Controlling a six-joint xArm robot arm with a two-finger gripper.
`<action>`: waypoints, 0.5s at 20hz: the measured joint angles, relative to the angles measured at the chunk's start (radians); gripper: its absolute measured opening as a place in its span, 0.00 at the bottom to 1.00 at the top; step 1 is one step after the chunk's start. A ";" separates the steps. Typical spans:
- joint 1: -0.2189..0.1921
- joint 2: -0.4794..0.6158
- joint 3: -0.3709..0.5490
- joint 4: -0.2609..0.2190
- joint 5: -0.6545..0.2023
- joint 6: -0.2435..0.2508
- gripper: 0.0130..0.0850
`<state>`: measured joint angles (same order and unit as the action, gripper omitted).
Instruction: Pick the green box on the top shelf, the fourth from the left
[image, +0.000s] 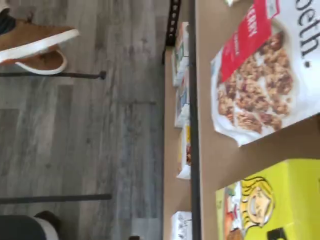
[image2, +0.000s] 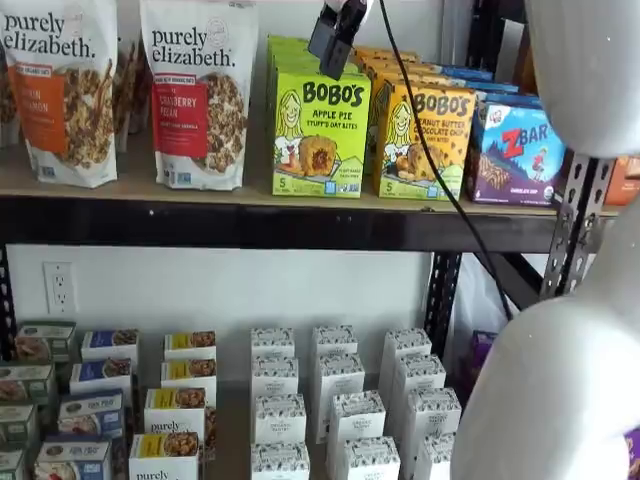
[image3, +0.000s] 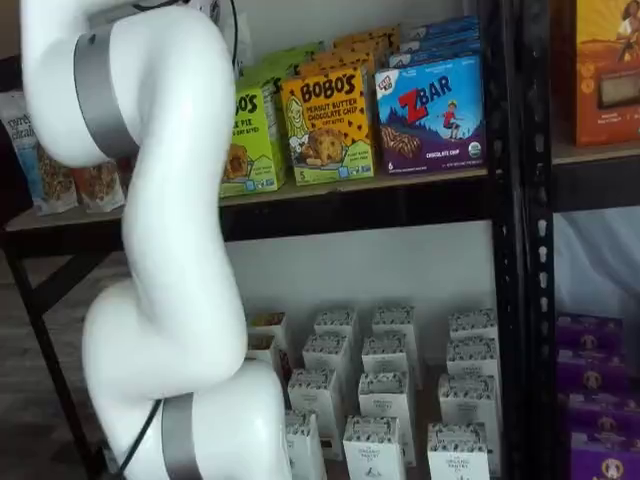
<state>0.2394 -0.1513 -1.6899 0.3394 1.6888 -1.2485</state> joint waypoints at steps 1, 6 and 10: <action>-0.002 0.000 0.003 0.001 -0.012 -0.003 1.00; -0.021 0.024 -0.011 0.005 -0.034 -0.023 1.00; -0.041 0.049 -0.035 0.006 -0.033 -0.042 1.00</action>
<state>0.1982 -0.1022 -1.7244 0.3450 1.6554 -1.2907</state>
